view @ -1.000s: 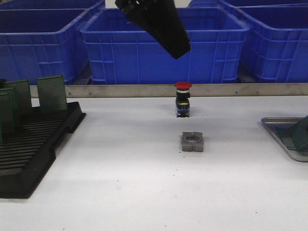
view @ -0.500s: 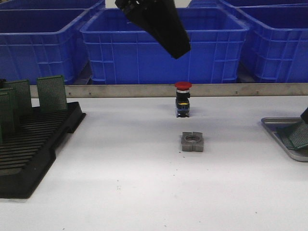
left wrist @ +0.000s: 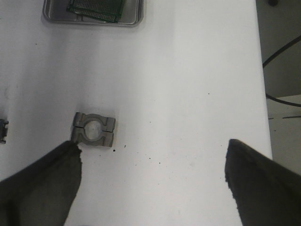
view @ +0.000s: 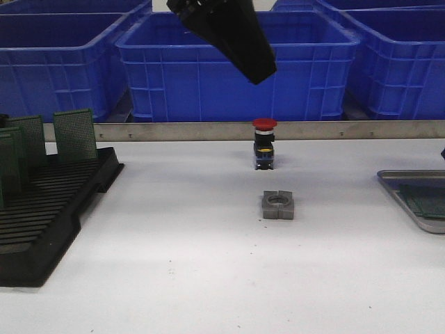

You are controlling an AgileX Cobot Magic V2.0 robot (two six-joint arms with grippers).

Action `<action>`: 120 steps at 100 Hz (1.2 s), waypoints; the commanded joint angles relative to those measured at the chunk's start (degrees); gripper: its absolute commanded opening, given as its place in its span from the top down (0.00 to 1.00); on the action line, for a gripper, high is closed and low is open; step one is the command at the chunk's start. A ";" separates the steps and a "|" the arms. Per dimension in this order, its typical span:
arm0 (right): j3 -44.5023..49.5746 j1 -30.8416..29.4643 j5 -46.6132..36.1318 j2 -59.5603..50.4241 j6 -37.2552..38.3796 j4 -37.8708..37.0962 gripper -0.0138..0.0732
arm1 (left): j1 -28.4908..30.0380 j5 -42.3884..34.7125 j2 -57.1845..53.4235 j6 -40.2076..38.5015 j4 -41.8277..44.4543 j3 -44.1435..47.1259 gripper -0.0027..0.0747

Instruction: Place circuit board on tray

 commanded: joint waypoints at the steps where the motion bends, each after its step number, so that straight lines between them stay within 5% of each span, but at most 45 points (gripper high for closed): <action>1: -1.55 -0.16 0.82 -4.55 -0.30 1.77 0.30 | -0.45 1.05 -3.31 -0.37 -4.47 -1.49 0.21; 56: -1.14 8.88 -10.25 -26.92 -1.96 1.66 0.30 | 5.04 -16.95 -15.77 -13.88 -1.71 4.42 0.21; 120: 22.43 11.28 -34.21 -64.50 -8.19 1.66 0.30 | 20.73 -54.24 -54.51 -16.87 -6.60 51.06 0.21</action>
